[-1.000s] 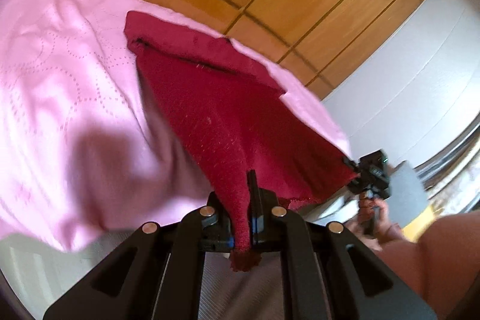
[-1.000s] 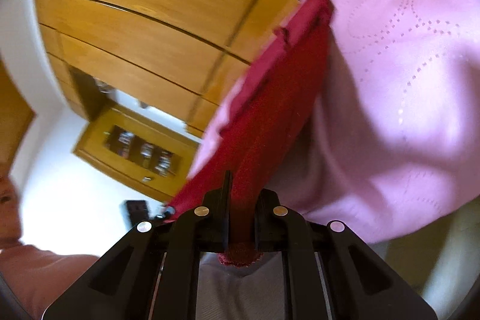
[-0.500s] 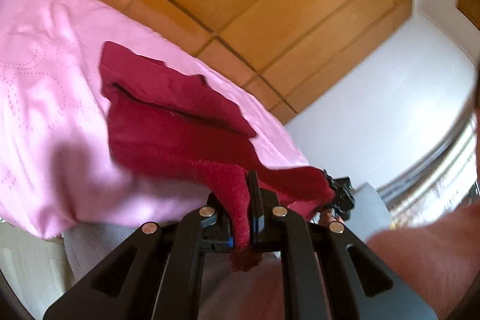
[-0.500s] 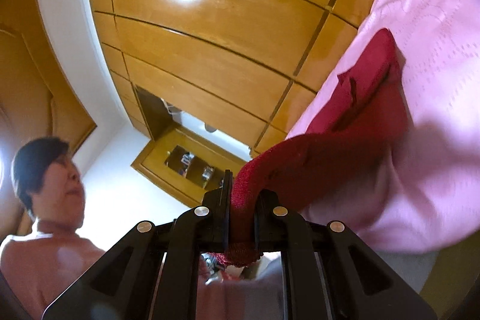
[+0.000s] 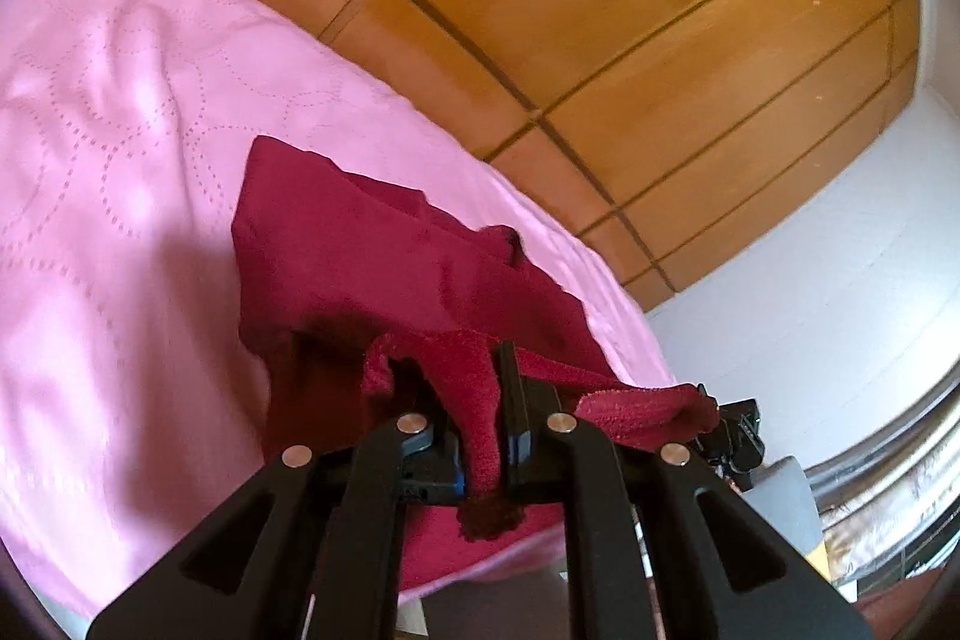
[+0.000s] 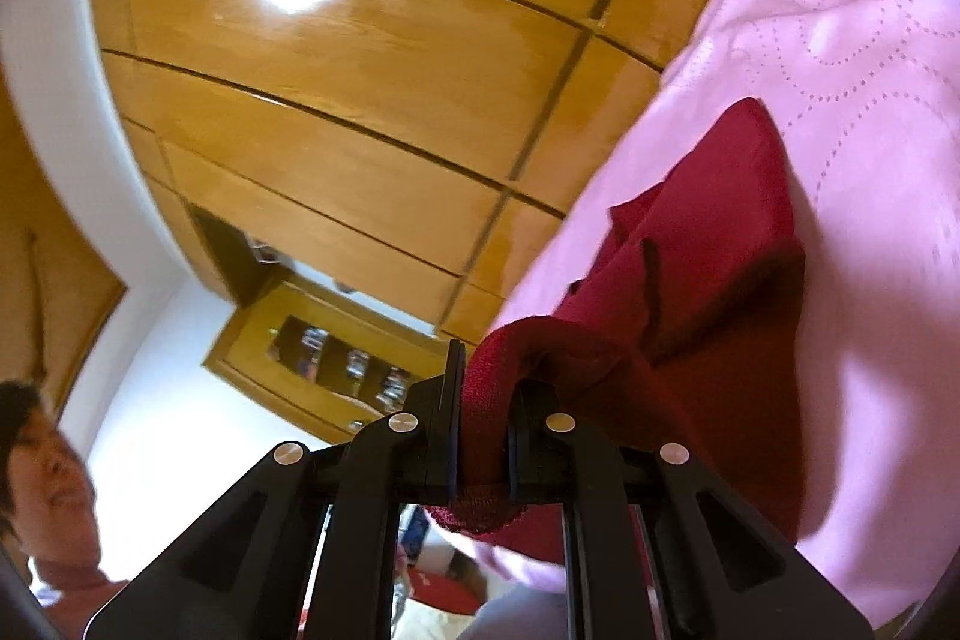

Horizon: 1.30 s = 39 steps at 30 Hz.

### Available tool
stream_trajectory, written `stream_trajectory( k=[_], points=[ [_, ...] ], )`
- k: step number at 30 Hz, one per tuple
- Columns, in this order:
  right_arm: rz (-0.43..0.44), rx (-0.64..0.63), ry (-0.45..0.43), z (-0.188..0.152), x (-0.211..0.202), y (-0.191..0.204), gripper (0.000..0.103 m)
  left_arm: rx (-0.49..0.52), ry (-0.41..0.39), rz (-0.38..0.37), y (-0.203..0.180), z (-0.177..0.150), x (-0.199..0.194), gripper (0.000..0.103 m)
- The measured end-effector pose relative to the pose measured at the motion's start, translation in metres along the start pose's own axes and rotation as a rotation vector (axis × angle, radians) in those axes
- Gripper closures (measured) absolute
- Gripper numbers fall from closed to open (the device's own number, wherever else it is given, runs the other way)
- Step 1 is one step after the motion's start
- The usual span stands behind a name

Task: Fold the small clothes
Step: 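Lift the hem with both grippers and fold it over toward the collar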

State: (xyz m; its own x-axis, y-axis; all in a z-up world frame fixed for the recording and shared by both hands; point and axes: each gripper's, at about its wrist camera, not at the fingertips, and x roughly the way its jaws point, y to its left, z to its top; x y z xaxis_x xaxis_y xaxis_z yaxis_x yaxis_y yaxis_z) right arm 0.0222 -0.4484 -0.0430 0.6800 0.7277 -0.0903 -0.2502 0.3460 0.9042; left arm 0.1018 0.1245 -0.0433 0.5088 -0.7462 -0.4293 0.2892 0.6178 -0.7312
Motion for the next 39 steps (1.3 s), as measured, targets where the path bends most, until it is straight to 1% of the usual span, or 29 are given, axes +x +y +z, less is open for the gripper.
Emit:
stream_trajectory(
  k=[1, 3, 13, 19, 25, 26, 27, 28, 29, 30, 31, 32, 33, 34, 35, 36, 38, 39],
  points=[
    [-0.026, 0.004, 0.011, 0.008, 0.007, -0.004, 0.093, 0.014, 0.003, 0.022, 0.001, 0.005, 0.006, 0.095],
    [-0.050, 0.019, 0.021, 0.019, 0.018, -0.011, 0.093, 0.025, 0.014, 0.054, 0.003, 0.015, 0.017, 0.095],
    [-0.166, 0.087, 0.038, 0.061, 0.055, -0.044, 0.093, -0.003, 0.050, 0.137, 0.023, 0.054, 0.064, 0.095],
    [-0.213, 0.154, 0.035, 0.072, 0.074, -0.072, 0.093, -0.036, 0.083, 0.197, 0.040, 0.064, 0.094, 0.095],
    [-0.237, 0.178, 0.013, 0.080, 0.090, -0.085, 0.093, -0.072, 0.110, 0.244, 0.053, 0.069, 0.117, 0.092],
    [-0.243, 0.179, 0.012, 0.081, 0.092, -0.085, 0.092, -0.084, 0.120, 0.253, 0.054, 0.070, 0.121, 0.088],
    [-0.254, 0.180, 0.012, 0.082, 0.096, -0.085, 0.091, -0.096, 0.127, 0.251, 0.055, 0.071, 0.123, 0.079],
    [-0.263, 0.179, 0.014, 0.083, 0.098, -0.085, 0.085, -0.108, 0.127, 0.240, 0.055, 0.072, 0.123, 0.074],
    [-0.267, 0.173, 0.012, 0.086, 0.100, -0.084, 0.080, -0.124, 0.112, 0.225, 0.054, 0.074, 0.121, 0.063],
    [-0.266, 0.164, 0.007, 0.087, 0.100, -0.081, 0.077, -0.132, 0.093, 0.225, 0.051, 0.077, 0.119, 0.050],
    [-0.268, 0.151, -0.003, 0.088, 0.101, -0.078, 0.066, -0.141, 0.051, 0.236, 0.046, 0.081, 0.114, 0.043],
    [-0.276, 0.126, -0.027, 0.090, 0.100, -0.072, 0.051, -0.141, 0.011, 0.256, 0.042, 0.085, 0.109, 0.028],
    [-0.290, 0.102, -0.057, 0.091, 0.097, -0.066, 0.041, -0.133, -0.032, 0.291, 0.038, 0.087, 0.103, 0.020],
    [-0.317, 0.073, -0.096, 0.091, 0.094, -0.059, 0.039, -0.110, -0.084, 0.338, 0.031, 0.090, 0.095, 0.020],
    [-0.359, 0.035, -0.136, 0.092, 0.089, -0.051, 0.039, -0.090, -0.106, 0.367, 0.025, 0.091, 0.091, 0.020],
    [-0.391, 0.008, -0.149, 0.094, 0.087, -0.043, 0.039, -0.055, -0.126, 0.405, 0.017, 0.091, 0.088, 0.020],
    [-0.412, -0.046, -0.139, 0.094, 0.088, -0.032, 0.040, 0.011, -0.145, 0.444, 0.002, 0.087, 0.087, 0.020],
    [-0.427, -0.090, -0.127, 0.092, 0.090, -0.023, 0.045, 0.050, -0.147, 0.457, -0.005, 0.083, 0.088, 0.019]
  ],
)
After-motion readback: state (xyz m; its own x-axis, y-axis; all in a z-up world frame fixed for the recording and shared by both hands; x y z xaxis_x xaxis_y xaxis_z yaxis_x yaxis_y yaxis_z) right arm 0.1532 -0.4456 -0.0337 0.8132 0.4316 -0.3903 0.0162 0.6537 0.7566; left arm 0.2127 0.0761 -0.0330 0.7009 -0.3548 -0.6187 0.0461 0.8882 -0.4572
